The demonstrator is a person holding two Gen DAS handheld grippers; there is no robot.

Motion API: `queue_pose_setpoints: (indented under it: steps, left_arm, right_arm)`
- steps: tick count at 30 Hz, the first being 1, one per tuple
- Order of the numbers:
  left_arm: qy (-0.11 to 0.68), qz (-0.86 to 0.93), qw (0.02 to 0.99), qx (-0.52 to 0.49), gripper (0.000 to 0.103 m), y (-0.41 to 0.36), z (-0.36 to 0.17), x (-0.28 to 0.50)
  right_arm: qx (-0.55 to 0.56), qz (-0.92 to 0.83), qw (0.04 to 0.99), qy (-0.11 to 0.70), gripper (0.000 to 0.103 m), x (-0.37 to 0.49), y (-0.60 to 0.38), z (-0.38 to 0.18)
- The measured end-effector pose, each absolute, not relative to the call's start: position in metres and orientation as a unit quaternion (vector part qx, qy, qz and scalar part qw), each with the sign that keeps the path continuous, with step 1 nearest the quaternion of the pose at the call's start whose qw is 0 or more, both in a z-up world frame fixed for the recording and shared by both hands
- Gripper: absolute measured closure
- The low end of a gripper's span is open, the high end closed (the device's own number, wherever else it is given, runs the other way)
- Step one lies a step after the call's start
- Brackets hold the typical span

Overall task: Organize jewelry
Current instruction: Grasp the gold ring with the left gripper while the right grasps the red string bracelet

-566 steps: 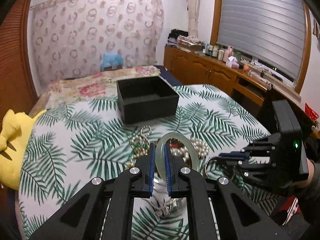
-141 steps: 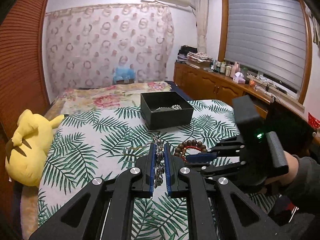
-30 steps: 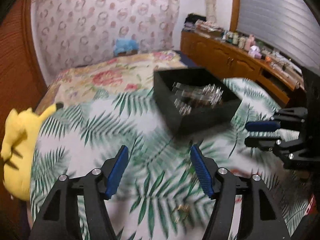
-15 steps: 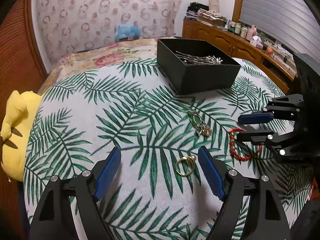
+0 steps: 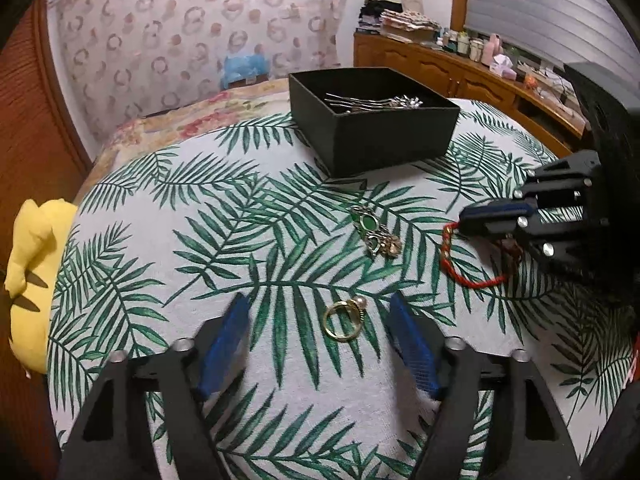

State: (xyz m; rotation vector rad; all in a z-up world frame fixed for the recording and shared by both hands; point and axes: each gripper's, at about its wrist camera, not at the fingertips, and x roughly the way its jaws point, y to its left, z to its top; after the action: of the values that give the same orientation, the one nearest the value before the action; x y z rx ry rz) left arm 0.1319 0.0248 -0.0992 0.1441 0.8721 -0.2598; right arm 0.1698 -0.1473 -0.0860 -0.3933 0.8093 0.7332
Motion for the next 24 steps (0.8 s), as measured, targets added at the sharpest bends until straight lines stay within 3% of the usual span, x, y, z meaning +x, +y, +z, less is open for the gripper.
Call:
queue_pose_setpoints:
  steps: [6, 17, 20, 24]
  left_arm:
    - [0.423, -0.132, 0.894, 0.066, 0.064, 0.0228, -0.1005, 0.1303]
    - [0.420, -0.135, 0.895, 0.059, 0.076, 0.0248, -0.1013, 0.1295]
    - [0.421, -0.135, 0.895, 0.057, 0.085, 0.0263, -0.1013, 0.1302]
    - [0.421, -0.139, 0.895, 0.050, 0.085, 0.0276, -0.1007, 0.1310]
  right_arm:
    - [-0.172, 0.343, 0.843, 0.377, 0.100, 0.1715, -0.1564, -0.0805]
    - [-0.170, 0.343, 0.843, 0.377, 0.100, 0.1712, -0.1561, -0.0826]
    - [-0.169, 0.341, 0.844, 0.378, 0.100, 0.1711, -0.1559, -0.0834]
    - [-0.165, 0.341, 0.845, 0.379, 0.100, 0.1720, -0.1564, -0.0828]
